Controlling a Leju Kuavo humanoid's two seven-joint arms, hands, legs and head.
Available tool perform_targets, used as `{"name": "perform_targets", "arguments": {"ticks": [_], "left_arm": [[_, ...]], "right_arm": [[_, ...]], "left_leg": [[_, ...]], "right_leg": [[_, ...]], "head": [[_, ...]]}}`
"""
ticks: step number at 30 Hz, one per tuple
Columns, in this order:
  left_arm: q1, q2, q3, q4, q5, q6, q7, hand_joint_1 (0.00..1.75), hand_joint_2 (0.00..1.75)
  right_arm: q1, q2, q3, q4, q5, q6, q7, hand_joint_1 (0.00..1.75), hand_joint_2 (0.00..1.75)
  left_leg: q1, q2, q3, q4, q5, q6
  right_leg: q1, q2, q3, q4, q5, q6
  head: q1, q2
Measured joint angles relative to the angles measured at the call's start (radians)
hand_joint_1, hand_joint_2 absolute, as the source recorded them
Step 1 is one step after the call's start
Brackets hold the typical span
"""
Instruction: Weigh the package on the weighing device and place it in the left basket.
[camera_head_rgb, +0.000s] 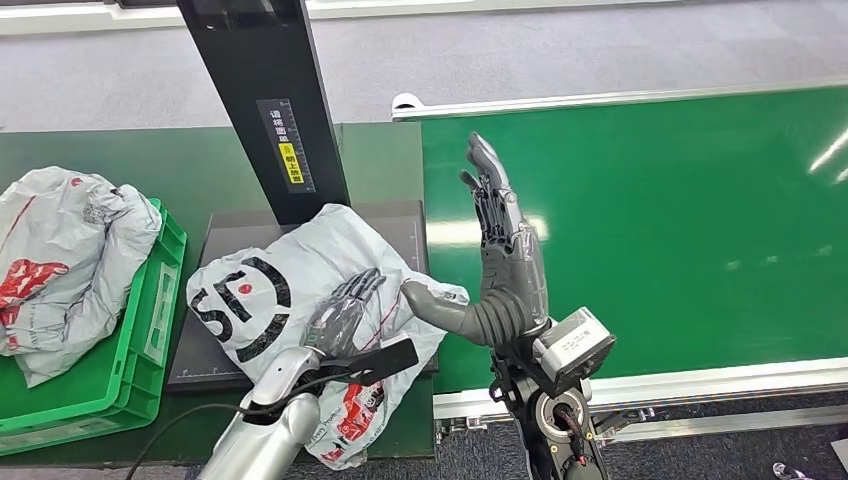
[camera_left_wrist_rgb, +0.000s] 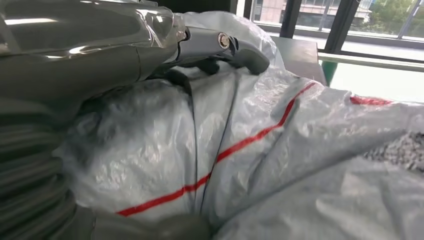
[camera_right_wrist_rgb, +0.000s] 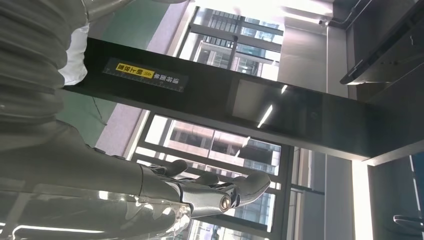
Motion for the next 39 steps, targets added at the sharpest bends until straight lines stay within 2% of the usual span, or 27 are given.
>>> {"name": "perform_targets", "arguments": {"ticks": [3,9,19,21,23,26,30,33,36,39], "left_arm": [[0.004,0.0,0.0,-0.001,0.013,0.016,-0.032,1.75,1.75],[0.026,-0.001,-0.002,-0.043,0.066,0.055,-0.094,1.74,1.75],[0.058,0.0,-0.015,-0.124,0.096,0.074,-0.11,1.75,1.75],[0.064,0.0,-0.015,-0.135,0.115,0.106,-0.136,1.75,1.75],[0.077,-0.001,-0.015,-0.169,0.176,0.177,-0.201,1.75,1.75],[0.11,0.0,-0.014,-0.304,0.311,0.31,-0.3,1.75,1.75],[0.163,0.013,0.0,-0.591,0.449,0.479,-0.378,1.75,1.75],[0.197,0.033,0.043,-0.773,0.542,0.584,-0.44,1.75,1.75],[0.219,0.047,0.106,-0.883,0.674,0.625,-0.528,1.75,1.75],[0.229,0.055,0.15,-0.937,0.718,0.628,-0.568,1.75,1.75]], "right_arm": [[0.005,0.0,-0.001,0.0,0.0,0.0,0.0,0.0,1.75],[0.021,-0.001,-0.01,-0.002,0.001,-0.003,-0.001,0.0,1.75],[0.03,-0.002,-0.015,-0.005,0.005,-0.005,-0.003,0.0,1.75],[0.03,-0.002,-0.016,-0.006,0.005,-0.006,-0.003,0.0,1.75],[0.032,-0.002,-0.016,-0.008,0.006,-0.009,-0.003,0.0,1.75],[0.033,-0.003,-0.019,-0.014,0.006,-0.023,-0.003,0.0,1.75],[0.035,-0.009,-0.025,-0.016,0.001,-0.043,-0.004,0.0,1.75],[0.04,-0.012,-0.027,-0.016,-0.01,-0.05,-0.01,0.0,1.75],[0.042,-0.012,-0.027,-0.013,-0.022,-0.053,-0.02,0.0,1.75],[0.042,-0.012,-0.025,-0.009,-0.027,-0.054,-0.022,0.0,1.75]], "left_leg": [[0.0,0.0,0.0,0.0,0.0,0.0],[0.0,0.001,-0.002,0.0,0.0,0.0],[0.0,0.001,-0.006,0.0,0.0,0.0],[0.0,0.001,-0.006,0.0,0.0,0.0],[0.0,0.001,-0.006,0.0,0.0,0.0],[0.0,0.001,-0.007,0.0,0.0,0.0],[0.0,0.002,-0.008,0.0,0.0,-0.001],[0.001,0.002,-0.009,0.0,-0.001,-0.001],[0.001,0.002,-0.008,0.0,-0.001,-0.001],[0.001,0.002,-0.008,0.0,-0.001,-0.001]], "right_leg": [[0.0,0.0,0.0,0.0,0.0,0.0],[0.0,0.0,-0.003,0.0,0.0,0.0],[0.0,0.0,-0.007,0.0,0.0,0.0],[0.0,0.001,-0.007,0.0,0.0,0.0],[0.0,0.001,-0.008,0.0,0.0,0.0],[0.0,0.001,-0.009,0.0,0.0,0.0],[0.0,0.002,-0.01,0.0,0.0,0.0],[0.001,0.002,-0.01,0.0,0.0,0.0],[0.001,0.002,-0.01,0.0,0.0,-0.001],[0.001,0.002,-0.009,0.0,0.0,-0.001]], "head": [[0.0,0.0],[0.0,0.0],[0.0,0.0],[0.0,0.0],[0.0,0.0],[0.0,0.0],[0.0,0.0],[0.0,0.0],[0.0,0.0],[0.0,0.0]]}}
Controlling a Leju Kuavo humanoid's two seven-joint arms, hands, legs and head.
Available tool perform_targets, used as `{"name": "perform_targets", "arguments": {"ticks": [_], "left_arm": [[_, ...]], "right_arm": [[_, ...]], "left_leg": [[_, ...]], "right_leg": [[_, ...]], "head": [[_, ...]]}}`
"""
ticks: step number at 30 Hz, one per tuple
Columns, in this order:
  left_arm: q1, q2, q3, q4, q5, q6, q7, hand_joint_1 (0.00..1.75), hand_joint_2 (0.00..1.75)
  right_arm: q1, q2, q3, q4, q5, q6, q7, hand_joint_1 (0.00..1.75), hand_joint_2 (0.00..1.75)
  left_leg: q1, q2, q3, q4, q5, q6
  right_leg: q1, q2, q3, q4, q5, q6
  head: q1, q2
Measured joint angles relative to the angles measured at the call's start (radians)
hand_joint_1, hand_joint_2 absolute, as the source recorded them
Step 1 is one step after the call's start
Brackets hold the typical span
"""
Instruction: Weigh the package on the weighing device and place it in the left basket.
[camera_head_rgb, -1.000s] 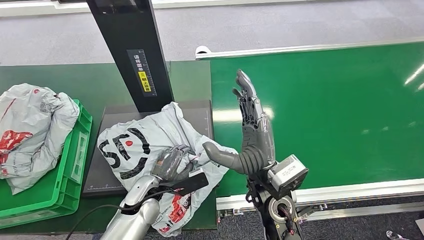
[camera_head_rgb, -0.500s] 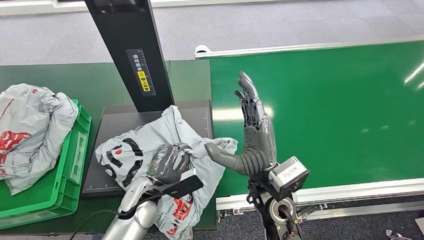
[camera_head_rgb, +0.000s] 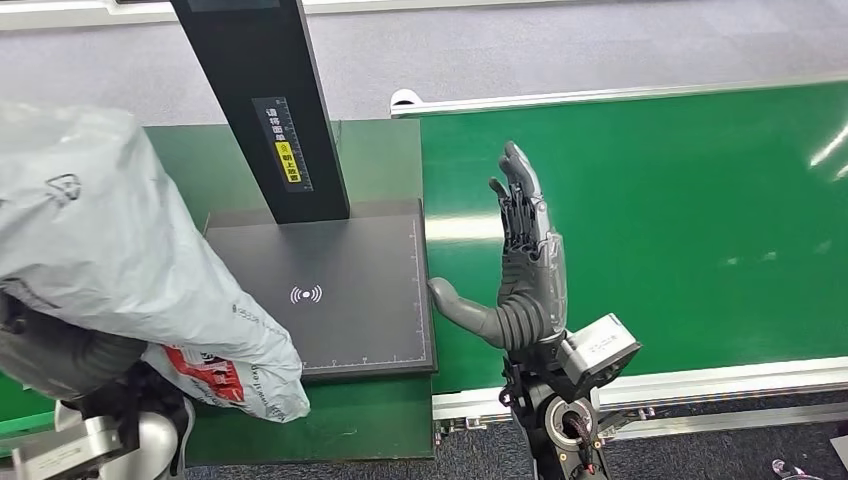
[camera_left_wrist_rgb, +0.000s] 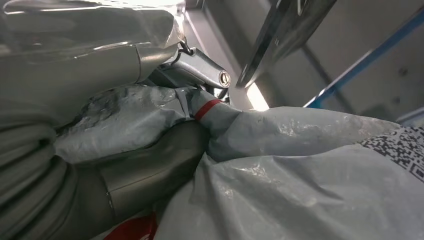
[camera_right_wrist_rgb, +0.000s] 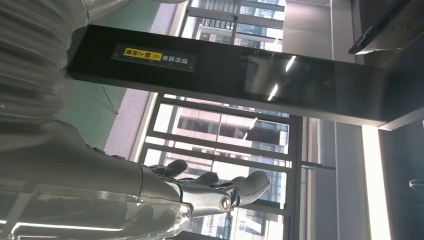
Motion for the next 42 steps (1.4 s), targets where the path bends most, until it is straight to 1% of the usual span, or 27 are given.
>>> {"name": "perform_targets", "arguments": {"ticks": [3,6,7,9,11,12,14,17,19,20,22,24,27,29,31,34,37,42], "left_arm": [[0.006,0.003,0.024,-0.03,0.005,0.0,-0.021,1.75,1.75],[0.001,-0.005,0.065,-0.046,0.0,0.0,-0.047,1.75,1.75],[-0.006,-0.009,0.085,-0.045,-0.01,0.0,-0.042,1.75,1.75],[-0.041,-0.012,0.136,-0.02,-0.038,0.0,0.0,1.75,1.75],[-0.098,-0.002,0.199,0.055,-0.032,0.0,0.043,1.75,1.75],[-0.125,0.007,0.231,0.103,-0.014,0.0,0.05,1.75,1.75],[-0.168,0.024,0.286,0.19,0.018,0.0,0.038,1.75,1.75],[-0.2,0.036,0.329,0.262,0.021,0.0,0.032,1.75,1.75],[-0.217,0.043,0.349,0.3,-0.027,0.0,0.077,1.75,1.75],[-0.235,0.051,0.361,0.335,-0.075,0.0,0.12,1.75,1.75],[-0.297,0.084,0.403,0.454,-0.184,0.0,0.216,1.75,1.75],[-0.377,0.135,0.476,0.634,-0.237,0.0,0.272,1.75,1.75],[-0.464,0.207,0.612,0.876,-0.267,0.001,0.293,1.75,1.75],[-0.5,0.242,0.698,0.994,-0.31,0.001,0.308,1.75,1.75],[-0.526,0.267,0.774,1.085,-0.359,0.001,0.327,1.75,1.75],[-0.555,0.289,0.862,1.177,-0.402,0.002,0.35,1.75,1.75],[-0.578,0.305,0.94,1.237,-0.411,0.003,0.357,1.75,1.75],[-0.604,0.327,1.072,1.291,-0.436,0.003,0.317,1.73,1.75]], "right_arm": [[0.0,0.0,0.002,0.005,-0.003,-0.001,-0.001,0.0,1.75],[-0.001,0.0,0.003,0.008,-0.004,-0.001,-0.001,0.0,1.75],[-0.002,0.0,0.004,0.01,-0.004,-0.002,-0.002,0.0,1.75],[-0.003,0.0,0.007,0.014,-0.004,-0.002,-0.002,0.0,1.75],[-0.006,0.0,0.014,0.018,-0.005,-0.002,-0.002,0.0,1.75],[-0.008,0.001,0.018,0.019,-0.006,-0.002,-0.003,0.0,1.75],[-0.01,0.001,0.023,0.023,-0.007,-0.002,-0.004,0.0,1.75],[-0.013,0.0,0.027,0.026,-0.01,-0.003,-0.005,0.0,1.75],[-0.015,0.0,0.03,0.029,-0.011,-0.003,-0.005,0.0,1.75],[-0.017,0.0,0.032,0.03,-0.012,-0.003,-0.005,0.0,1.75],[-0.025,0.001,0.04,0.035,-0.019,-0.002,-0.005,0.0,1.75],[-0.036,0.001,0.051,0.044,-0.028,-0.002,-0.005,0.0,1.75],[-0.049,0.002,0.066,0.063,-0.042,-0.007,-0.005,0.0,1.75],[-0.054,0.002,0.073,0.075,-0.05,-0.02,-0.005,0.0,1.75],[-0.056,0.002,0.078,0.085,-0.056,-0.033,-0.005,0.0,1.75],[-0.058,0.0,0.087,0.097,-0.059,-0.041,-0.005,0.0,1.75],[-0.061,0.0,0.095,0.111,-0.063,-0.042,-0.005,0.0,1.75],[-0.067,0.0,0.103,0.135,-0.076,-0.053,-0.005,0.0,1.75]], "left_leg": [[0.0,0.0,0.0,0.0,0.0,0.0],[0.0,0.0,0.001,0.0,0.0,0.0],[0.0,0.0,0.0,0.0,0.0,0.0],[0.0,0.0,0.001,0.0,0.0,0.0],[0.0,0.0,0.001,0.0,0.0,0.0],[0.0,0.0,0.001,0.0,0.001,-0.001],[0.001,0.002,0.001,0.0,0.001,-0.001],[0.001,0.001,0.001,0.0,0.002,-0.002],[0.001,0.001,0.001,0.0,0.002,-0.002],[0.001,0.001,0.001,0.0,0.002,-0.002],[0.001,0.001,0.001,0.0,0.002,-0.002],[0.002,0.004,0.001,0.0,0.002,-0.002],[0.003,0.01,0.003,0.0,0.002,-0.003],[0.003,0.01,0.003,0.0,0.002,-0.004],[0.003,0.009,0.002,0.0,0.002,-0.004],[0.003,0.008,0.001,0.0,0.002,-0.004],[0.003,0.008,0.001,0.0,0.002,-0.004],[0.003,0.008,0.001,0.0,0.002,-0.005]], "right_leg": [[0.0,0.0,0.0,0.0,0.0,0.0],[0.0,0.0,0.0,0.0,0.0,0.0],[0.0,0.0,0.0,0.0,0.0,0.0],[0.0,0.0,0.0,0.0,0.0,0.0],[0.0,0.0,0.0,0.0,0.001,-0.001],[0.0,0.0,0.0,0.001,0.001,-0.001],[0.001,0.001,0.0,0.001,0.002,-0.003],[0.001,0.002,0.0,0.001,0.002,-0.003],[0.001,0.001,0.0,0.001,0.002,-0.003],[0.001,0.001,0.0,0.001,0.002,-0.003],[0.001,0.001,0.0,0.001,0.002,-0.003],[0.002,0.003,-0.001,0.002,0.003,-0.004],[0.003,0.008,-0.002,0.003,0.004,-0.006],[0.004,0.009,-0.003,0.003,0.004,-0.006],[0.004,0.008,-0.003,0.004,0.004,-0.006],[0.003,0.008,-0.004,0.003,0.003,-0.006],[0.003,0.008,-0.004,0.003,0.003,-0.006],[0.003,0.008,-0.004,0.004,0.003,-0.006]], "head": [[0.0,0.0],[0.0,0.0],[0.0,0.0],[0.0,0.0],[0.0,0.0],[0.0,0.0],[0.0,0.0],[0.0,0.0],[0.0,0.0],[0.0,0.0],[0.0,0.0],[0.0,0.0],[0.0,0.0],[0.0,0.0],[0.0,0.0],[0.0,0.0],[0.0,0.0],[0.0,0.0]]}}
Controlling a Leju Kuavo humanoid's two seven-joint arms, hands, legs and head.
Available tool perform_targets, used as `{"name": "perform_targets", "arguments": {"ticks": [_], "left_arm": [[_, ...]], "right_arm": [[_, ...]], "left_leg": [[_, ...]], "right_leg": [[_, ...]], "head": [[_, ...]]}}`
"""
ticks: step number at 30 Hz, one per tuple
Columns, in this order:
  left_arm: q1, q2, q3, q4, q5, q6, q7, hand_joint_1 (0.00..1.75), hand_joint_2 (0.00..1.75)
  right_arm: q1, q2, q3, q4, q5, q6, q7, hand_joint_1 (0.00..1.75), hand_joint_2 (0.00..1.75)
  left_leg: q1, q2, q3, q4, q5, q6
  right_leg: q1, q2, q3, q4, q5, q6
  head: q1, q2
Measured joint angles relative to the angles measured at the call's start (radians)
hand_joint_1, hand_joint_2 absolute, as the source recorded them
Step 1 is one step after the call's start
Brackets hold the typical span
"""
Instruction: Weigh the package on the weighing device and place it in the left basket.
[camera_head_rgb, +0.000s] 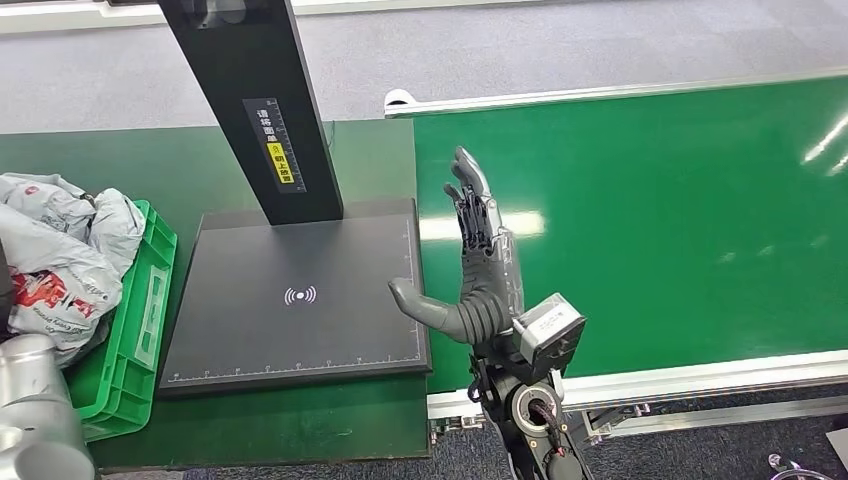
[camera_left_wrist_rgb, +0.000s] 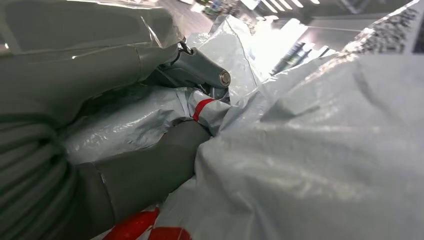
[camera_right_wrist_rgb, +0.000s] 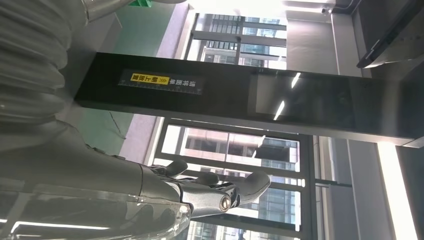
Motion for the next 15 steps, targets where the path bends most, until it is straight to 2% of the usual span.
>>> {"name": "perform_targets", "arguments": {"ticks": [1,4,5,8,11,15], "left_arm": [[-0.005,0.002,0.025,0.006,-0.001,0.0,-0.013,1.63,1.75],[-0.024,0.01,0.096,0.03,0.051,-0.001,-0.081,0.34,1.75],[-0.033,0.013,0.118,0.042,0.088,-0.004,-0.115,0.0,1.75],[-0.055,0.023,0.167,0.077,0.219,-0.04,-0.225,0.0,1.75],[-0.065,0.025,0.185,0.088,0.356,-0.121,-0.314,0.0,1.75],[-0.063,0.017,0.164,0.078,0.545,-0.232,-0.353,0.0,1.75]], "right_arm": [[-0.001,0.0,0.001,0.004,-0.001,-0.002,0.0,0.0,1.75],[-0.007,0.0,0.003,0.016,-0.001,-0.003,0.0,0.0,1.75],[-0.009,0.0,0.004,0.02,-0.001,-0.003,0.0,0.0,1.75],[-0.012,0.0,0.008,0.032,-0.001,-0.003,0.0,0.0,1.75],[-0.013,0.0,0.009,0.044,-0.001,-0.003,0.0,0.0,1.75],[-0.019,0.0,0.009,0.062,-0.001,-0.003,-0.007,0.0,1.75]], "left_leg": [[0.0,0.0,0.0,0.0,0.0,0.0],[0.0,0.0,0.0,0.0,0.0,0.0],[0.0,0.0,0.0,0.0,0.0,0.0],[0.0,0.0,0.001,0.0,0.0,0.0],[0.0,-0.001,0.001,0.0,0.0,0.0],[0.0,-0.002,0.001,0.0,0.0,0.0]], "right_leg": [[0.0,0.0,0.0,0.0,0.0,0.0],[0.0,0.0,0.0,0.001,0.0,0.0],[0.0,0.0,0.0,0.001,0.0,0.0],[0.0,0.0,0.0,0.001,0.0,0.0],[0.0,0.0,0.0,0.001,0.0,0.0],[0.0,0.0,0.0,0.001,0.0,0.0]], "head": [[0.0,0.0],[0.0,0.0],[0.0,0.0],[0.0,0.0],[0.0,0.0],[0.0,0.0]]}}
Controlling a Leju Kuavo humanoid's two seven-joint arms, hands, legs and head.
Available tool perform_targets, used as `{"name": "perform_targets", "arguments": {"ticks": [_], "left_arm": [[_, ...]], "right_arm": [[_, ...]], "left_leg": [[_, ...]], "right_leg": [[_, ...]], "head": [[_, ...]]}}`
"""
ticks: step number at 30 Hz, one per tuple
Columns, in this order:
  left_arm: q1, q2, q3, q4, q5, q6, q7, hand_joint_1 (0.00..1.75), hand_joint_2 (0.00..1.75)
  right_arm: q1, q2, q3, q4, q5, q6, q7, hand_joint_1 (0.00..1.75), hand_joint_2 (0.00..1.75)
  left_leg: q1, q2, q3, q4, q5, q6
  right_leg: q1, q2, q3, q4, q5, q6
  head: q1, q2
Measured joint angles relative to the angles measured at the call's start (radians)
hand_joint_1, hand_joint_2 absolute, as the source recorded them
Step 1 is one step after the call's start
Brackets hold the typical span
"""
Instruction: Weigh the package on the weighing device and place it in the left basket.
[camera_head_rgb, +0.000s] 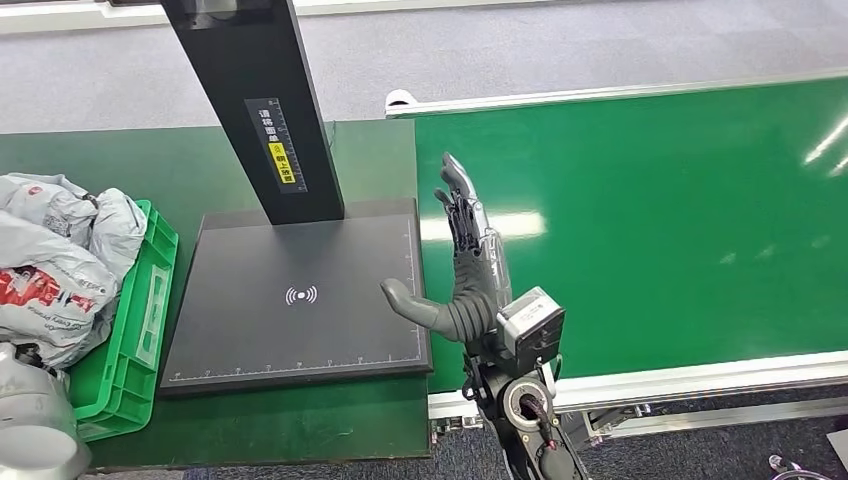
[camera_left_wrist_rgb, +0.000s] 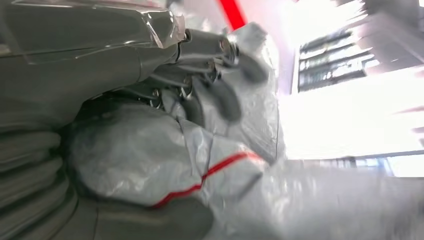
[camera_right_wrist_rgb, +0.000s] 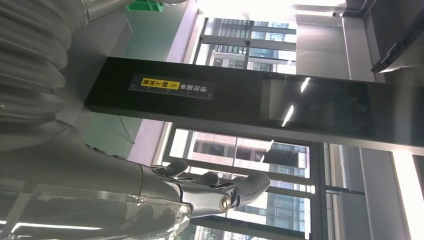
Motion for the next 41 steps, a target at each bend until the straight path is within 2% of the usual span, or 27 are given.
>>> {"name": "perform_targets", "arguments": {"ticks": [8,19,24,27,29,32,35,37,41], "left_arm": [[0.044,-0.036,-0.165,-0.102,0.257,-0.118,0.054,0.0,1.75],[0.09,-0.054,-0.294,-0.193,0.372,-0.149,0.077,0.0,1.75],[0.162,-0.079,-0.401,-0.372,0.513,-0.15,0.084,0.0,1.75],[0.231,-0.115,-0.51,-0.562,0.488,-0.07,0.045,0.0,1.75],[0.291,-0.15,-0.612,-0.716,0.394,0.035,0.001,0.0,1.75],[0.404,-0.222,-0.799,-0.944,0.087,0.188,-0.039,0.0,1.75],[0.527,-0.307,-0.996,-1.122,-0.143,0.225,-0.047,0.0,1.75],[0.591,-0.349,-1.095,-1.194,-0.161,0.229,-0.047,0.0,1.75],[0.672,-0.394,-1.238,-1.213,0.051,0.226,-0.043,0.0,1.75]], "right_arm": [[-0.006,0.0,0.0,0.025,0.0,0.0,-0.004,0.0,1.75],[-0.006,0.0,0.0,0.038,0.0,0.001,-0.004,0.0,1.75],[-0.013,0.0,0.0,0.045,0.0,0.002,-0.004,0.0,1.75],[-0.017,0.001,-0.001,0.049,-0.001,-0.003,0.002,0.0,1.75],[-0.018,0.001,-0.002,0.051,-0.001,-0.007,0.011,0.0,1.75],[-0.012,0.0,-0.013,0.054,-0.001,-0.009,0.024,0.0,1.75],[0.005,-0.003,-0.03,0.06,0.004,-0.003,0.035,0.0,1.75],[0.022,-0.006,-0.047,0.062,0.023,0.014,0.041,0.0,1.75],[0.058,-0.008,-0.091,0.067,0.059,0.039,0.047,0.0,1.75]], "left_leg": [[0.0,-0.001,0.0,0.0,0.0,0.0],[0.0,-0.001,-0.001,0.0,0.0,0.0],[0.0,-0.001,-0.001,0.0,0.0,0.0],[0.0,-0.002,-0.002,0.001,0.0,0.0],[0.0,-0.002,-0.002,0.001,0.0,0.0],[-0.002,-0.003,-0.002,0.001,-0.001,0.001],[-0.003,-0.002,-0.002,0.001,-0.003,0.003],[-0.003,-0.001,-0.001,0.001,-0.004,0.003],[-0.003,-0.005,-0.001,0.001,-0.005,0.003]], "right_leg": [[0.0,-0.001,0.0,0.0,0.0,0.0],[0.0,-0.001,0.0,0.0,0.0,0.0],[0.0,-0.001,-0.001,0.0,0.0,0.0],[0.0,-0.001,-0.001,-0.001,0.0,0.0],[0.0,-0.002,-0.001,-0.002,0.0,0.0],[-0.002,-0.002,0.0,-0.004,-0.001,0.001],[-0.004,-0.002,0.001,-0.004,-0.001,0.003],[-0.004,-0.001,0.001,-0.004,-0.002,0.003],[-0.003,-0.003,0.001,-0.005,-0.003,0.005]], "head": [[0.0,0.0],[0.0,0.0],[0.0,0.0],[0.0,0.0],[0.0,0.0],[0.0,0.0],[0.0,0.0],[0.0,0.0],[0.0,0.0]]}}
